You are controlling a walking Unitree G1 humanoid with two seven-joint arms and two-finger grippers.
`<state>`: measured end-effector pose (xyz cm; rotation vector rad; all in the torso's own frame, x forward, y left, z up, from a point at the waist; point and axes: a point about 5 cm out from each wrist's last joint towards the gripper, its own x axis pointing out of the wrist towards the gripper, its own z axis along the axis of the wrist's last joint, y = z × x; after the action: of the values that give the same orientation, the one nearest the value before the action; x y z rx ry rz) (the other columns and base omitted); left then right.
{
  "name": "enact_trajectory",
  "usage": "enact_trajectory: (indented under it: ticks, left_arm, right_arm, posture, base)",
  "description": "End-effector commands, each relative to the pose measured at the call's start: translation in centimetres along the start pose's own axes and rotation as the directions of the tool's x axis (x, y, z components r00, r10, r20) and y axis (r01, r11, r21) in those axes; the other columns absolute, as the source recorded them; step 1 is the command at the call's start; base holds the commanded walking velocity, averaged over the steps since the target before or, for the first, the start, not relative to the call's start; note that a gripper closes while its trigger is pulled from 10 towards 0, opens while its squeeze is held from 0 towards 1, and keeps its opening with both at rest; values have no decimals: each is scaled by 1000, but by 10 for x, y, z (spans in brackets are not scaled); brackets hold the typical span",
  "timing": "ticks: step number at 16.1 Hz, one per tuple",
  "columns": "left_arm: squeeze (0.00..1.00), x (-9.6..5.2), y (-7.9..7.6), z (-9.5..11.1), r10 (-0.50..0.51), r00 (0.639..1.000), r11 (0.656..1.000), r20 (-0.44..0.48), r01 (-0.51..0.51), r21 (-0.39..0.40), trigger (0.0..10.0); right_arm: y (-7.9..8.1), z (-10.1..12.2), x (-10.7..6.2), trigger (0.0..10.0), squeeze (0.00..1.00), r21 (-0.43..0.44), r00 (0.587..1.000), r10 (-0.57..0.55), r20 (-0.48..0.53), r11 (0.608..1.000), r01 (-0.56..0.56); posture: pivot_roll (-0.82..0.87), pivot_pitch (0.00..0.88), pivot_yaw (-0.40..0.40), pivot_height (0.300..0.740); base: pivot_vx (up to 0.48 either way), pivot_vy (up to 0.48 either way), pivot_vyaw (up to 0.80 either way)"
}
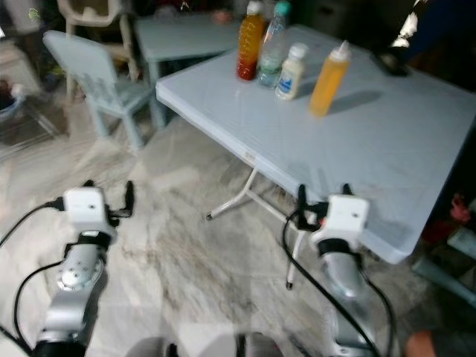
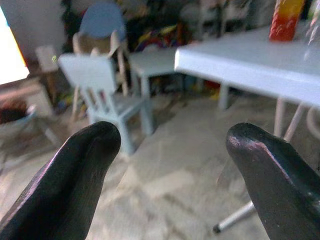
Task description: Restocking fridge
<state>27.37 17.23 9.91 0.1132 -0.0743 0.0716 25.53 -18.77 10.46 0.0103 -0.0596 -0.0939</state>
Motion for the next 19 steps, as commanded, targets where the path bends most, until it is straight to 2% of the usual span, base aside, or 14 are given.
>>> enact_trajectory:
  ticks: [1,3,9,19]
  left_arm:
    - [0,1,5,-1,8,1000,1000,-11,-8,10,10000]
    - [0,5,2,3,-1,1000,1000,5,1,3,10000]
    - [0,4,-2,3,-17,1000,1000,7,17,-10,10000]
    - [0,8,-15,6,-69,998,997,16,69,-39,10000]
  right_arm:
    - [11,8,5,10000,0,13,999,30,24,999,-30]
    - [12,12,9,10000,0,21,999,30,35,999,-31]
    - [16,14,11,10000,0,25,998,55,34,998,-56]
    - [20,26,20,10000,0,-3,992,97,82,995,-97]
  posture:
    - [22,75,-57,740]
    - [23,72,-60,740]
    - [20,77,-67,740]
    - [-33,90,-61,740]
  base:
    - [330,349,0]
    - [328,351,-800]
    - [331,348,-734]
    - [365,309,0]
